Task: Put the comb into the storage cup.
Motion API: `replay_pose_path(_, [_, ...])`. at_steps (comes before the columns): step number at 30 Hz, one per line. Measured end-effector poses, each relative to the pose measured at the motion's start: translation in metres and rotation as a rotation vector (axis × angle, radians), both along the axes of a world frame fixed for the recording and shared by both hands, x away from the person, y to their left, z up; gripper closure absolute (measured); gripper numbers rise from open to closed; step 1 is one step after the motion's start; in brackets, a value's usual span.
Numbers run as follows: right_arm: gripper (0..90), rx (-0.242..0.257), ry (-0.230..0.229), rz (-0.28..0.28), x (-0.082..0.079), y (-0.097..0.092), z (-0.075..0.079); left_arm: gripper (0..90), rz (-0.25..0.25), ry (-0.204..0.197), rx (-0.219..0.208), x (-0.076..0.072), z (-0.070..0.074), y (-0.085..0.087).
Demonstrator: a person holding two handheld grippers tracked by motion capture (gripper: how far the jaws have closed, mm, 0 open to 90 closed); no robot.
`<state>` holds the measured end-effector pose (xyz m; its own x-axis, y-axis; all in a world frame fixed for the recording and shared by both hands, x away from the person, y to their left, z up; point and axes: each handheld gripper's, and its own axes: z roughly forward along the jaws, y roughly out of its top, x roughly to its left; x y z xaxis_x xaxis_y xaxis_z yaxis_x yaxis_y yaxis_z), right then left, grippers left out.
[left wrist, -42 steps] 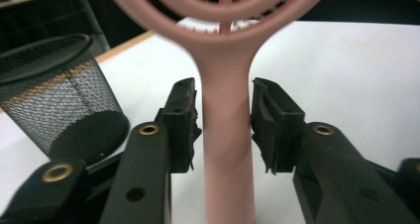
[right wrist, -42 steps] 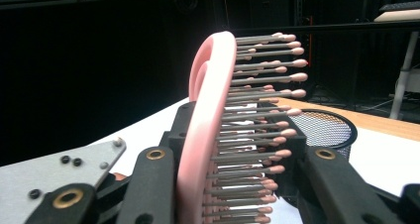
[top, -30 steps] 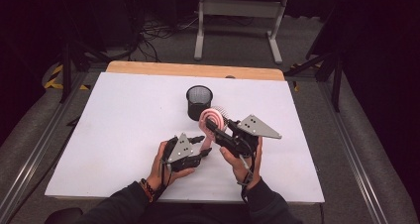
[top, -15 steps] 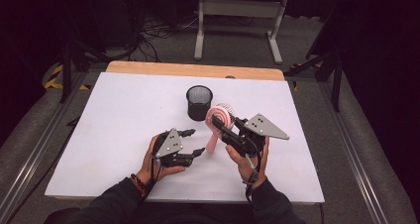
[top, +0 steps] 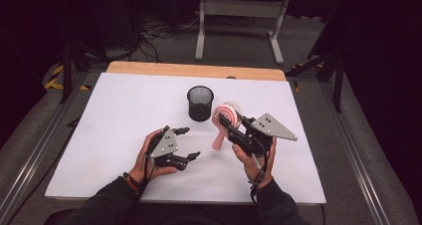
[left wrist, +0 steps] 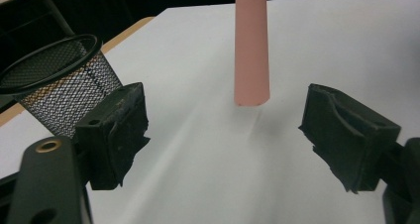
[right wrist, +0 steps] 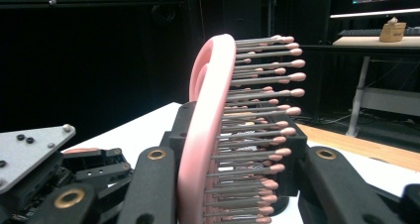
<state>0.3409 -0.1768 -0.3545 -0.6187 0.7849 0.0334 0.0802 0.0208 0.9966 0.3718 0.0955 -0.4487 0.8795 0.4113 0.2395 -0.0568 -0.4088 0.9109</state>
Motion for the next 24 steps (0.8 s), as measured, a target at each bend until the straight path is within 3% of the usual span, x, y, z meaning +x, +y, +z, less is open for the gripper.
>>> replay_pose_path(6, [62.9, -0.008, -0.009, -0.008, -0.001, -0.004, 0.003, 14.8, -0.002, 0.005, -0.015, 0.001, 0.001, 0.011])
replay_pose_path(9, [62.8, -0.01, -0.01, -0.011, -0.001, -0.005, 0.004, 13.7, -0.021, 0.029, -0.038, 0.001, 0.001, 0.017])
replay_pose_path(19, [62.9, -0.027, -0.01, -0.015, -0.001, -0.007, 0.005, 11.0, -0.007, 0.016, -0.037, -0.002, 0.001, 0.037])
replay_pose_path(24, [62.8, -0.027, -0.012, -0.013, -0.001, -0.009, 0.005, 10.3, -0.007, 0.03, -0.046, -0.002, 0.0, 0.044])
